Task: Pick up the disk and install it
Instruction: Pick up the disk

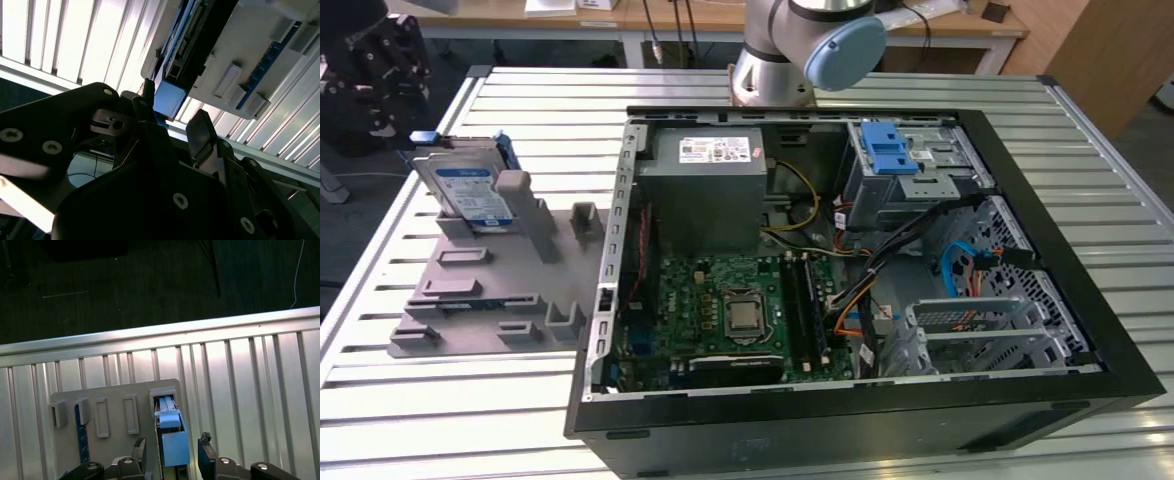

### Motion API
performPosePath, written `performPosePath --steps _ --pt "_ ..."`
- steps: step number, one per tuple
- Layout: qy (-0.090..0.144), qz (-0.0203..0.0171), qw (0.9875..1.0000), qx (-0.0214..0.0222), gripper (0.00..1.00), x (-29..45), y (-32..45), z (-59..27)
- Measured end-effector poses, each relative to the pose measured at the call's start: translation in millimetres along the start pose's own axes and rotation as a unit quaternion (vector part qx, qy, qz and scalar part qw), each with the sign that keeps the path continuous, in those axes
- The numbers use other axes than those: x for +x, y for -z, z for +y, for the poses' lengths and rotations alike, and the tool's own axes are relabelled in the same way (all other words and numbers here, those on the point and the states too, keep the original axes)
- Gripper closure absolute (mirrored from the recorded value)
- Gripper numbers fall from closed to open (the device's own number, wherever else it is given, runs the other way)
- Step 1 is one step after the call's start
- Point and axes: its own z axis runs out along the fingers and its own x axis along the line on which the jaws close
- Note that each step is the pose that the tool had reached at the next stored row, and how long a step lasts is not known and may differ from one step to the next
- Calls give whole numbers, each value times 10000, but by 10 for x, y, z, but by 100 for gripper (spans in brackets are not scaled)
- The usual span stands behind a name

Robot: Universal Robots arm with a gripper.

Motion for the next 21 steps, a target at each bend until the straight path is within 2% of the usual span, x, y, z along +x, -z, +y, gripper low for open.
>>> performPosePath --steps 13,21 --pt "2 1 10000 0 47 0 -84 -1" --pt "168 2 9999 5 47 0 -130 -2"
